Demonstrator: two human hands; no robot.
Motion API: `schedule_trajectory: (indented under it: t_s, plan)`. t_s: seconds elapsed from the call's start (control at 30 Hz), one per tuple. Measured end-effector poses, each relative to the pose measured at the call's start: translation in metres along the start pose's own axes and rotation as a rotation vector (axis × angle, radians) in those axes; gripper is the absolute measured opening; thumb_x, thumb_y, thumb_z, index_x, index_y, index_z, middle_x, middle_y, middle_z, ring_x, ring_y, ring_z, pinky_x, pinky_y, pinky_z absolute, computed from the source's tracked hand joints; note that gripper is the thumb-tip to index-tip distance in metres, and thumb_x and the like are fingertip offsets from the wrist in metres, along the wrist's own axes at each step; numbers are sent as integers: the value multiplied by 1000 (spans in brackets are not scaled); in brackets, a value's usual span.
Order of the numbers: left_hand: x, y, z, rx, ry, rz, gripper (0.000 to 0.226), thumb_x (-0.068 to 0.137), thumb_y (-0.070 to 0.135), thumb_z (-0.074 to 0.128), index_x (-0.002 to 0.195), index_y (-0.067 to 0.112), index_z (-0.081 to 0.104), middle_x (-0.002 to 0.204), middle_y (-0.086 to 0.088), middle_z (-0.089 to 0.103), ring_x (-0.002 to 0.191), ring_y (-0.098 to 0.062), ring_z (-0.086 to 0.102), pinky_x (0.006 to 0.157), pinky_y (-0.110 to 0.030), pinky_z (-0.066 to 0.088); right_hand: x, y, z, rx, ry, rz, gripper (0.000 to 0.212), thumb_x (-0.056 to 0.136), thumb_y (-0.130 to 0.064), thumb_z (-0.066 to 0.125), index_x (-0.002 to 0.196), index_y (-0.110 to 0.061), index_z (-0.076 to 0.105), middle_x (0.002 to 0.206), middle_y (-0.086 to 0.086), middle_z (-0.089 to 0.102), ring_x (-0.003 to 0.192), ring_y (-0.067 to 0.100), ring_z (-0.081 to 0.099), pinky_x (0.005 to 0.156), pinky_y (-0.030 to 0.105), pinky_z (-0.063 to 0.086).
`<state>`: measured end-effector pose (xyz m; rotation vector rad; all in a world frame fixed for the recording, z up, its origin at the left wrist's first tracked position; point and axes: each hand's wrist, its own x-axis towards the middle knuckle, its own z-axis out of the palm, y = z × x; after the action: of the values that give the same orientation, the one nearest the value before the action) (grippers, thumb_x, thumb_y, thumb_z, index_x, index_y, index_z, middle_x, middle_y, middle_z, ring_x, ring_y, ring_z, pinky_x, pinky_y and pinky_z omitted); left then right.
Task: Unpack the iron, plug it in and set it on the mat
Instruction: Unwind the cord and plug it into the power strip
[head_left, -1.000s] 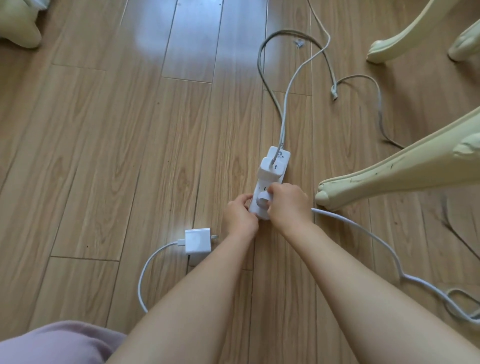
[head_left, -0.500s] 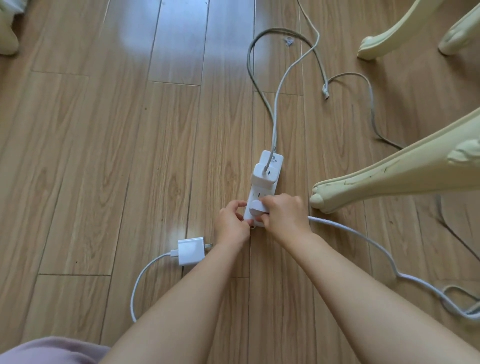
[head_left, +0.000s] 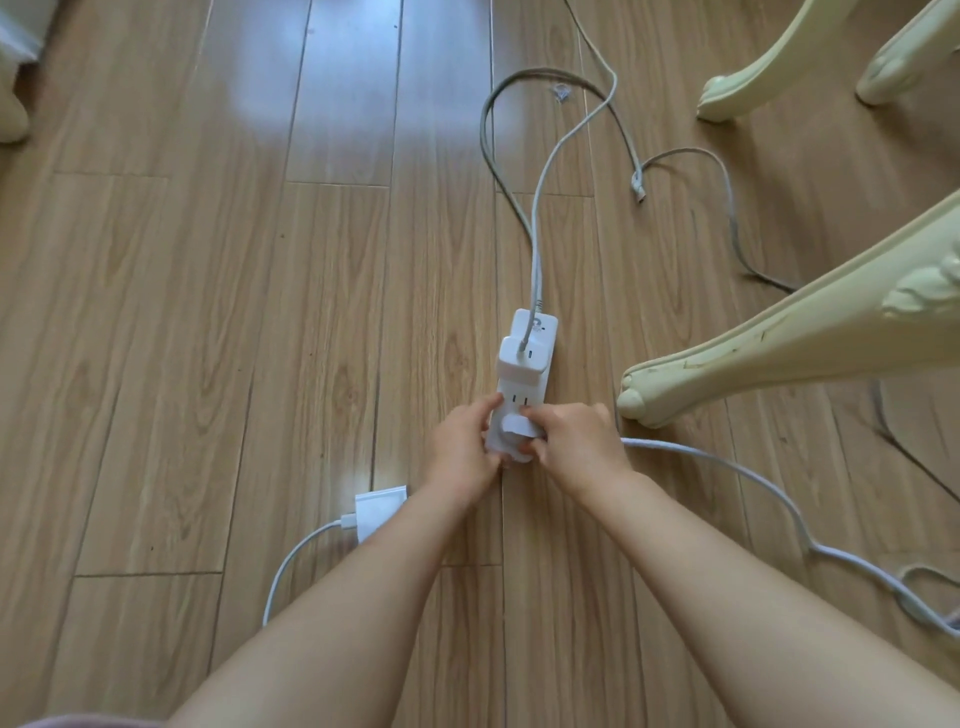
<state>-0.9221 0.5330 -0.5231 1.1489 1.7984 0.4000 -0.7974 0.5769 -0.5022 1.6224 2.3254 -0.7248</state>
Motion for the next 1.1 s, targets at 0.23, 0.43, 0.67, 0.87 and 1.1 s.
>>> schedule_trajectory:
  t_s: [0.23, 0.43, 0.67, 0.87, 1.1]
  plan:
    - [7, 4, -5, 116, -23, 10, 68, 74, 18, 74, 135, 22, 45, 110, -6, 61, 101, -24, 59, 83, -30, 46, 1, -10, -8, -147, -44, -9, 15, 88, -17, 49, 97, -15, 61, 103, 6, 67, 103, 28, 59, 84, 38, 29]
    - [7, 4, 1, 41, 8, -62, 52, 74, 15, 71, 121, 26, 48, 80, 0, 55, 79, -25, 58, 66, -33, 49, -1, -15, 4, 25, 13, 29, 26, 87, -18, 56, 111, -7, 55, 115, 12, 50, 106, 32, 50, 78, 37, 41]
    - [20, 10, -2, -15, -50, -232, 31, 70, 14, 68, 97, 15, 53, 101, -8, 66, 90, -25, 61, 65, -29, 42, 5, -14, 3, 165, 24, 75, 13, 82, -14, 60, 90, -5, 62, 98, 14, 62, 93, 33, 58, 63, 28, 29]
    - [9, 13, -14, -285, -359, -173, 38, 75, 14, 68, 111, 14, 57, 91, 2, 61, 90, -16, 55, 72, -27, 43, -6, 2, -6, 509, 79, 130, 28, 78, -12, 72, 105, -6, 69, 100, 6, 69, 92, 20, 61, 72, 22, 39]
    - [-11, 26, -40, -992, -531, -446, 52, 90, 57, 39, 119, 17, 57, 100, -1, 57, 89, -19, 55, 75, -34, 54, -44, 19, -29, 1171, -81, 133, 28, 87, 1, 59, 113, -6, 64, 89, -5, 68, 70, -10, 60, 59, 4, 43]
